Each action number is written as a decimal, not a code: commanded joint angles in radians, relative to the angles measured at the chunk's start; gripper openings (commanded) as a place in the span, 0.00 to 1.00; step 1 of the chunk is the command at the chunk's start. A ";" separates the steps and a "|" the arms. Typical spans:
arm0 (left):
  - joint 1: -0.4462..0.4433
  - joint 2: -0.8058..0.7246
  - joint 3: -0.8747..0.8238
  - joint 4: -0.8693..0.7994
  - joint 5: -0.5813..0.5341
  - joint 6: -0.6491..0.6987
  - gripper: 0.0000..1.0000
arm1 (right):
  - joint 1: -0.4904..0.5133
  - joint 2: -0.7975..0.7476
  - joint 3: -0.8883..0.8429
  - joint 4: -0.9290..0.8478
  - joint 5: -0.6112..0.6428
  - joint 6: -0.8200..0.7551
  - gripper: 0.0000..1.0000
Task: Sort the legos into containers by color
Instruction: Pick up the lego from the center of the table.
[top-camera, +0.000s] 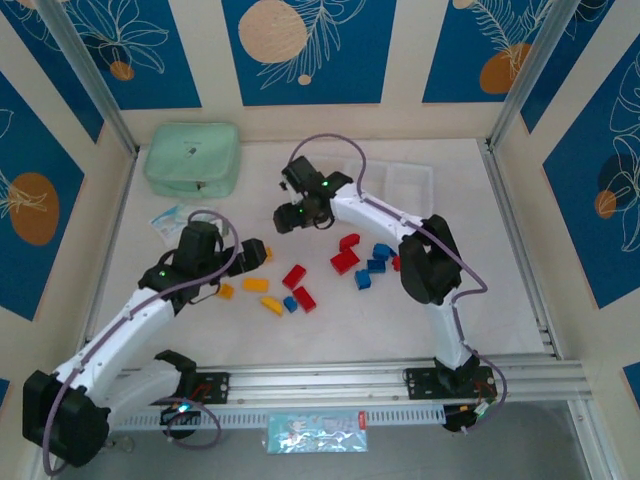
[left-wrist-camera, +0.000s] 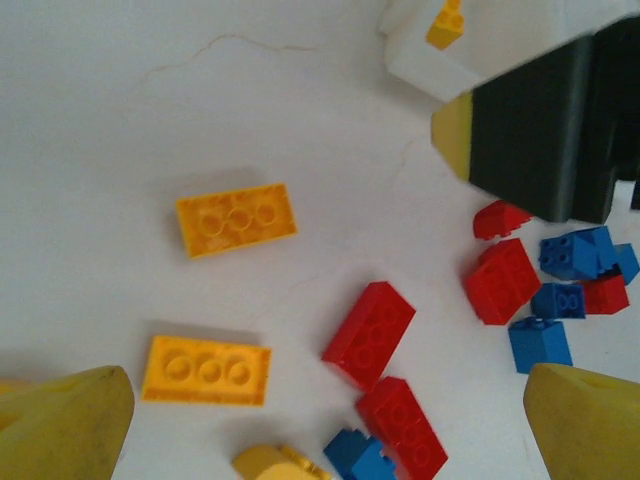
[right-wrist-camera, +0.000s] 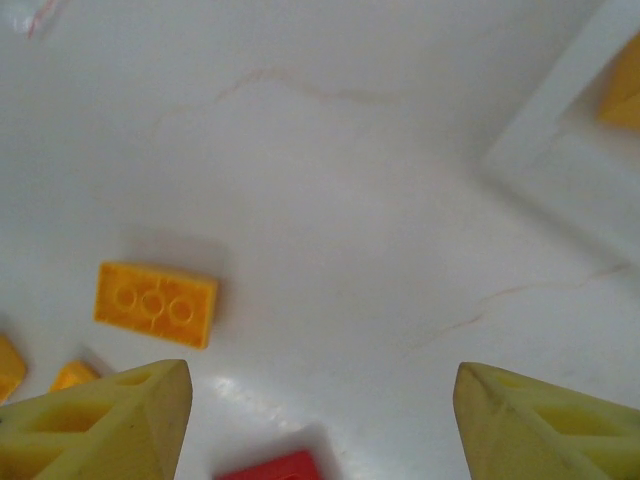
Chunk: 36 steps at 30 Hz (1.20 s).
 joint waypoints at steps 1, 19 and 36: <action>-0.009 -0.046 -0.010 -0.108 -0.061 -0.020 1.00 | 0.046 -0.039 -0.036 0.026 -0.072 0.050 0.72; -0.009 -0.200 -0.077 -0.224 -0.136 -0.109 1.00 | 0.133 0.101 -0.030 0.068 -0.113 -0.105 0.84; -0.007 -0.217 -0.085 -0.233 -0.186 -0.127 1.00 | 0.108 0.283 0.170 0.019 0.024 -0.152 0.81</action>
